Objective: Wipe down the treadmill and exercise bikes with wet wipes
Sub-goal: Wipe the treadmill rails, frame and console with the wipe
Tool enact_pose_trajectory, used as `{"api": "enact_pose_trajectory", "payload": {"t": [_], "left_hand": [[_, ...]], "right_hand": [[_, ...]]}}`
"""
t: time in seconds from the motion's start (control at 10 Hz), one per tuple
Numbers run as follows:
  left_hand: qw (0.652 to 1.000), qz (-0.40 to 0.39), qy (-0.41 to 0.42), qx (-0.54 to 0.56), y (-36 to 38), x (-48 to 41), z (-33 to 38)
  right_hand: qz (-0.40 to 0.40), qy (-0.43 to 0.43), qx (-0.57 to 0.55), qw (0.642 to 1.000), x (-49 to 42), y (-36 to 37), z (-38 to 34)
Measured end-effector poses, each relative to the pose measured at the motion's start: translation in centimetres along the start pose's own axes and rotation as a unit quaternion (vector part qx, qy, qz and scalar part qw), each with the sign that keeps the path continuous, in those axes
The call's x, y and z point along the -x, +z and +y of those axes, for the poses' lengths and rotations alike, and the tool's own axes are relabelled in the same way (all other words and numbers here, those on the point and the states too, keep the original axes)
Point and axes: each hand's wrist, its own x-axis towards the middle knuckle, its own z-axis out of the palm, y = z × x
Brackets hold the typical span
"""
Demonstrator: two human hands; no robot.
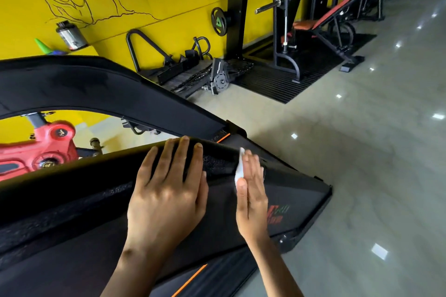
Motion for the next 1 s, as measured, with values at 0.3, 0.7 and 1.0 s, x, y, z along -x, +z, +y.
{"api": "enact_pose_trajectory", "payload": {"t": [0.3, 0.7, 1.0], "left_hand": [[1.000, -0.007, 0.001, 0.005, -0.1, 0.1, 0.0], [0.998, -0.032, 0.000, 0.053, -1.1, 0.2, -0.4], [0.997, -0.029, -0.041, 0.062, -2.8, 0.0, -1.9]], "right_hand": [[-0.002, -0.034, -0.016, 0.999, 2.5, 2.3, -2.5], [0.003, -0.045, 0.008, 0.999, 1.0, 2.3, -2.4], [-0.047, -0.053, 0.017, 0.997, -3.7, 1.7, -6.1]]}}
